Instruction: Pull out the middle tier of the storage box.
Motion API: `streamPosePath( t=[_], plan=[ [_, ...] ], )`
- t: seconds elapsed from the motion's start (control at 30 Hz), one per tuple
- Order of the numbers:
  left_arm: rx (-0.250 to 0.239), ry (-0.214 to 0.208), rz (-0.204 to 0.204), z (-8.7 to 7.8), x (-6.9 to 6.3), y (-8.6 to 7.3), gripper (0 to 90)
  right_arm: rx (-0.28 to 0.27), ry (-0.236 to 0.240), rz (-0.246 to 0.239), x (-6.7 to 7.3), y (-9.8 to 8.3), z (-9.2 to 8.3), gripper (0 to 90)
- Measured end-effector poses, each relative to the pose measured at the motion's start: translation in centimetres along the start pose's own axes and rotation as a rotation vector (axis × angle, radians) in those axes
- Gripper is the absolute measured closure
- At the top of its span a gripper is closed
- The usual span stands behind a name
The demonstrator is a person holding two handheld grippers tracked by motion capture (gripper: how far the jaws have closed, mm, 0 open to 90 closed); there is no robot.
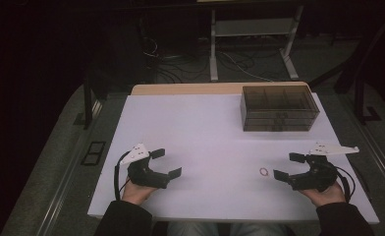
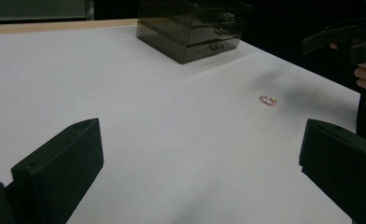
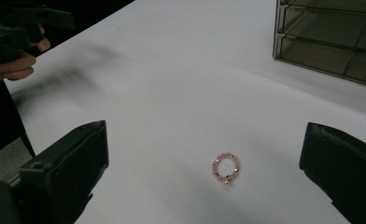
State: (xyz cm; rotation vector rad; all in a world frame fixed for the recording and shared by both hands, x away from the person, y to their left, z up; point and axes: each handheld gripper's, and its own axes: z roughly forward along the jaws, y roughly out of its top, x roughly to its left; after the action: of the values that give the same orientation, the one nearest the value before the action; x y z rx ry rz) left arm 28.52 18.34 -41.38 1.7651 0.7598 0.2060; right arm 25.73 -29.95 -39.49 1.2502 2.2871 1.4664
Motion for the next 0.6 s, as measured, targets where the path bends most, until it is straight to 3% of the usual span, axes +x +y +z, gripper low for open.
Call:
streamPosePath(
  t=[0.23, 0.6],
  plan=[
    [0.001, 0.003, 0.002, -0.1, 0.0, 0.0, 0.0, 0.012, 0.006, 0.004, 0.0, 0.3, 0.1, 0.7],
    [0.003, 0.005, -0.002, -0.1, -0.1, -0.1, 0.0, 0.027, 0.008, -0.015, 0.0, 2.3, 0.3, 0.8]
  ],
)
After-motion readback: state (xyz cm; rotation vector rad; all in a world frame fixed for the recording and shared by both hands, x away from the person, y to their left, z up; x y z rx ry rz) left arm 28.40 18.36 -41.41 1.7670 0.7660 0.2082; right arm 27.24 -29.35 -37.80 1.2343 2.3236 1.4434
